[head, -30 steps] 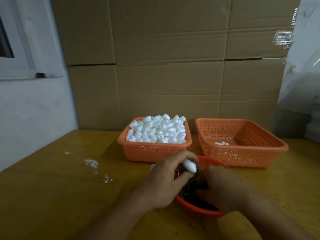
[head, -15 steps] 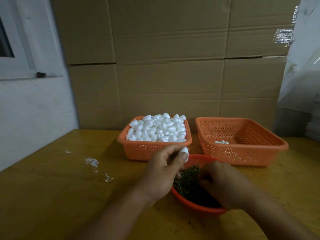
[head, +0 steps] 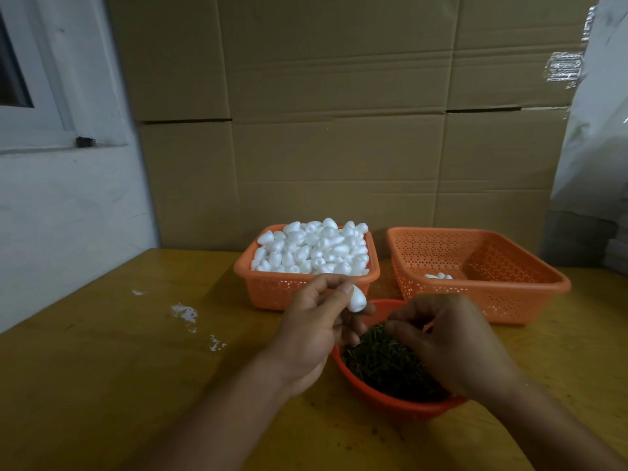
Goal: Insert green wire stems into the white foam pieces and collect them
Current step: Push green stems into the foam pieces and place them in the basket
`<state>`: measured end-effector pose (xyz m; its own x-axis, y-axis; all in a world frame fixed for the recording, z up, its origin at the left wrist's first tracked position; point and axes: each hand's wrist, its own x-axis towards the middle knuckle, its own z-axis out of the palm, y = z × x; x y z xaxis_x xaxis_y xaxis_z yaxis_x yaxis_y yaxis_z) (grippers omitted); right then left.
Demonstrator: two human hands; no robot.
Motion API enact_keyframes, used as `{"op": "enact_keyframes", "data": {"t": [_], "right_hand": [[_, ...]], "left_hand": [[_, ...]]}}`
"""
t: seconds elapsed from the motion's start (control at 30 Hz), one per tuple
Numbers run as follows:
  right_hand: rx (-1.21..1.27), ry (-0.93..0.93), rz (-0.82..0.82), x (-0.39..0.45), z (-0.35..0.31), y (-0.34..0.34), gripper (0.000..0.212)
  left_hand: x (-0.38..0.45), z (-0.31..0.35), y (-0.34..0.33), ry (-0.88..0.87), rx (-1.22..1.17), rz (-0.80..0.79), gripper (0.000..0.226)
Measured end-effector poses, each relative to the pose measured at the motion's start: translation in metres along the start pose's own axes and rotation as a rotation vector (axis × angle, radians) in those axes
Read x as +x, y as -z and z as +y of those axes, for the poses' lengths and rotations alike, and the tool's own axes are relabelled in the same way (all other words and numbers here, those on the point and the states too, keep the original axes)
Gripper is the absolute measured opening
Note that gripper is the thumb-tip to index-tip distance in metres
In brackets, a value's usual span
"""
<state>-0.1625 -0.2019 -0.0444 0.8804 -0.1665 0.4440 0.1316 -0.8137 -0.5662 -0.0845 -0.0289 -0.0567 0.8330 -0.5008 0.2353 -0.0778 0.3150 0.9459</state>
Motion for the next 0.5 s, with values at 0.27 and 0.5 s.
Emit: {"op": "enact_keyframes", "data": {"t": [0.27,0.5], "right_hand": [[0.229,0.119,-0.020,-0.005,-0.001,-0.003,0.017],[0.407,0.173,0.052,-0.008,-0.009,-0.005,0.020]], "left_hand": [[0.000,0.001,0.003,0.061,-0.069,0.001,0.015],[-0.004,0.004,-0.002,0.085,-0.076,-0.017,0.031]]}}
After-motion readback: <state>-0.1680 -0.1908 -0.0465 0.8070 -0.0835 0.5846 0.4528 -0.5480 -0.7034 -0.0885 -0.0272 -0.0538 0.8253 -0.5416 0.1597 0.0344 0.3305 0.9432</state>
